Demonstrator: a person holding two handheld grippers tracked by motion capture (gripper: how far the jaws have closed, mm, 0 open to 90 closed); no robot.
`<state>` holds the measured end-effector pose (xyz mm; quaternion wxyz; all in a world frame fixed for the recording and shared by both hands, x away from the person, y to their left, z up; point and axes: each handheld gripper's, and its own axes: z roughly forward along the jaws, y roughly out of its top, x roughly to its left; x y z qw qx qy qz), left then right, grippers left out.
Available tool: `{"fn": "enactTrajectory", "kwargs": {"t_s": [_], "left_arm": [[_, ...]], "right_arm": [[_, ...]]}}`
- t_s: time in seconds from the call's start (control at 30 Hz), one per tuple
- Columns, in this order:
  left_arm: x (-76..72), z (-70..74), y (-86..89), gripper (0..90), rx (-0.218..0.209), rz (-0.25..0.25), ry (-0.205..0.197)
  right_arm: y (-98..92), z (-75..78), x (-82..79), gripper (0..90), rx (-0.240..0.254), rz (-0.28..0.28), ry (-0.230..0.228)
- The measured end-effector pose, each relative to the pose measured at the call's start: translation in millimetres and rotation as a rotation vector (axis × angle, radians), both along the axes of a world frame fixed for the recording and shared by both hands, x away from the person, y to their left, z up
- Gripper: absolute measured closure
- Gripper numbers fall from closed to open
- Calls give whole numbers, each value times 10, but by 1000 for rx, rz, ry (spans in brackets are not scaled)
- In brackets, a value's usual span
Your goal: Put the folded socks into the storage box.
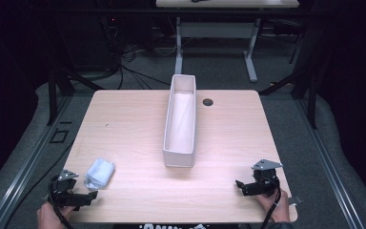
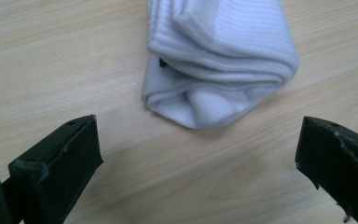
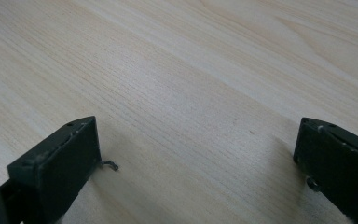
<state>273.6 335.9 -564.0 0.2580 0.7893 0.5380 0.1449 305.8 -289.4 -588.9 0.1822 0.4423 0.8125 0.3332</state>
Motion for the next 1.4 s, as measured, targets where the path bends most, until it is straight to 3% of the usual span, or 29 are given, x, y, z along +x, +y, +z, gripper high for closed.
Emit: {"fn": "enactTrajectory", "kwargs": {"t_s": [0.13,0.37,0.67,1.07,1.33,1.4], "left_arm": [[42,86,-35,1,2,-29,41],[123,286,-129,1,33,-74,73],[332,464,-250,1,47,-132,141],[706,420,-279,0,31,-156,251],[943,324,-259,1,18,-134,311],[981,303,-261,1,33,-135,331]], "right_arm": [[-2,0,0,0,0,2,0],[-2,-1,0,0,2,0,-1],[-9,-2,-2,8,9,-2,-1],[-10,-1,-4,13,4,-8,-4],[-11,-1,-5,15,4,-8,-5],[-10,-1,-5,15,6,-9,-5]]}}
